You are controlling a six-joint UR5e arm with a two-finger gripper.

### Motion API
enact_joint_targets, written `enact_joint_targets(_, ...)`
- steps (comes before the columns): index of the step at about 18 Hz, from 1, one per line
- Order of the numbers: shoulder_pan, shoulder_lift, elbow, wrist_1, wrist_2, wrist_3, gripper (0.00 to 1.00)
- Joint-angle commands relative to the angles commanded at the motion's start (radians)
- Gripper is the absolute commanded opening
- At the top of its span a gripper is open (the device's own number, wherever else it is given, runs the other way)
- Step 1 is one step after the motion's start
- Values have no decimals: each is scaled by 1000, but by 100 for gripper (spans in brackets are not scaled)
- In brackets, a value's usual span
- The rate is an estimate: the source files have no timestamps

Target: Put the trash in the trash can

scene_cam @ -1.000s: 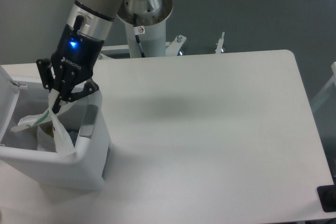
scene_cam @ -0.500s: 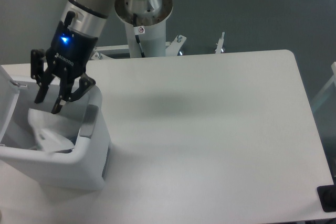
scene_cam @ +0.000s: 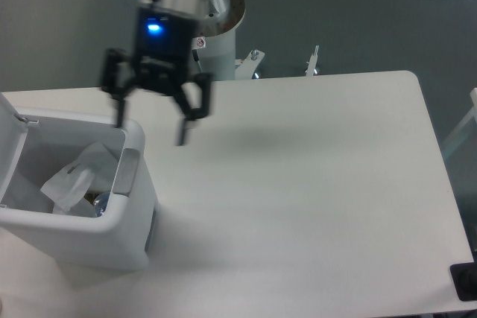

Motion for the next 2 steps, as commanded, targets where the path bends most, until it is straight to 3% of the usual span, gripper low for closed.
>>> enact_joint_targets(2,25,2,-9,-28,29,40,100)
